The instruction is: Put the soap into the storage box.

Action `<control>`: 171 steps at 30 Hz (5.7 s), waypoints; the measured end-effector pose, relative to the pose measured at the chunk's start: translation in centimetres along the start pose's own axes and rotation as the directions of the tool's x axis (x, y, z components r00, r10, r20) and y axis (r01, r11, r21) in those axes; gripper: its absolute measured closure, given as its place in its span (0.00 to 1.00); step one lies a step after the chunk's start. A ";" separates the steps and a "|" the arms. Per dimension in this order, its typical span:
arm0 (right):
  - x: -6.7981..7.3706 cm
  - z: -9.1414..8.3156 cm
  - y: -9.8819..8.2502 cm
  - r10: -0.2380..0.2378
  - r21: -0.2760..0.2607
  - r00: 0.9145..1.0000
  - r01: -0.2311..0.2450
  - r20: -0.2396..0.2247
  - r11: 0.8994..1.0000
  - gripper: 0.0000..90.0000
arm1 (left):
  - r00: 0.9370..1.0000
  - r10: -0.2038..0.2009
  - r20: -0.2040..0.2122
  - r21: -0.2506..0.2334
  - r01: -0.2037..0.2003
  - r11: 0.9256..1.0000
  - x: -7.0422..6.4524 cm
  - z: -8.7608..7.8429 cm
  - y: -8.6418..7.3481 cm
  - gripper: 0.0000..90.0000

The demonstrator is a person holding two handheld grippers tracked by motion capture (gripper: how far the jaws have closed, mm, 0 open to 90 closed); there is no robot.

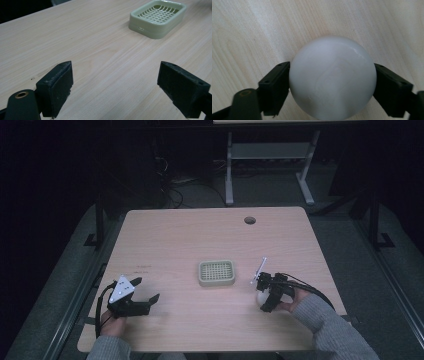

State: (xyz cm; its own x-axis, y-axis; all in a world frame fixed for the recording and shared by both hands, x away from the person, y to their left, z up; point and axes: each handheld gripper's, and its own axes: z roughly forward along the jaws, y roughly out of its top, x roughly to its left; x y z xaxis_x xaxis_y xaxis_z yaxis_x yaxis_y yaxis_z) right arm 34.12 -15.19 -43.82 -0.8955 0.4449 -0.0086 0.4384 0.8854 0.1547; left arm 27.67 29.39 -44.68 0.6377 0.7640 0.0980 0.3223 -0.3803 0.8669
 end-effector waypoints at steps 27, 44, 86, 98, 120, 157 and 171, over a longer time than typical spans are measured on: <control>-0.1 -1.4 1.2 -0.013 -0.028 1.000 0.013 0.003 1.000 0.26 | 1.000 -0.010 -0.002 -0.009 0.010 1.000 0.1 0.0 0.0 0.14; -0.9 -2.4 4.2 -0.039 -0.028 0.999 0.038 -0.011 0.999 0.26 | 1.000 -0.013 -0.001 -0.009 0.013 1.000 0.1 0.0 0.0 0.14; -1.8 -4.1 11.1 -0.109 -0.039 0.994 0.109 -0.010 0.993 0.26 | 1.000 -0.023 -0.004 -0.024 0.023 0.999 0.2 0.0 0.0 0.14; -1.8 -4.0 12.8 -0.123 -0.042 0.992 0.122 -0.018 0.992 0.26 | 1.000 -0.023 -0.004 -0.026 0.023 0.999 0.2 0.1 0.0 0.14; -2.3 -3.3 15.1 -0.135 -0.033 0.990 0.133 -0.037 0.991 0.26 | 1.000 -0.021 -0.006 -0.027 0.020 0.999 0.3 0.0 0.0 0.14; -2.4 -1.4 18.0 -0.166 -0.011 0.985 0.166 -0.037 0.986 0.26 | 0.999 -0.041 -0.006 -0.034 0.041 0.999 0.4 0.0 0.0 0.14; -2.5 -0.3 18.5 -0.163 -0.002 0.986 0.163 -0.032 0.987 0.26 | 0.999 -0.037 -0.007 -0.033 0.037 0.999 0.4 -0.1 0.0 0.14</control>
State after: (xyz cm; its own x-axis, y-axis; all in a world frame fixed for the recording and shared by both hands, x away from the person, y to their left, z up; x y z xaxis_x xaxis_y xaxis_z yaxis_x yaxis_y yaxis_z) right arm 44.40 0.03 -40.63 -0.9569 0.2903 -0.0019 0.2866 0.9457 0.1531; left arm 27.88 29.73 -44.62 0.6203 0.7813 0.0692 0.3227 -0.3346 0.8854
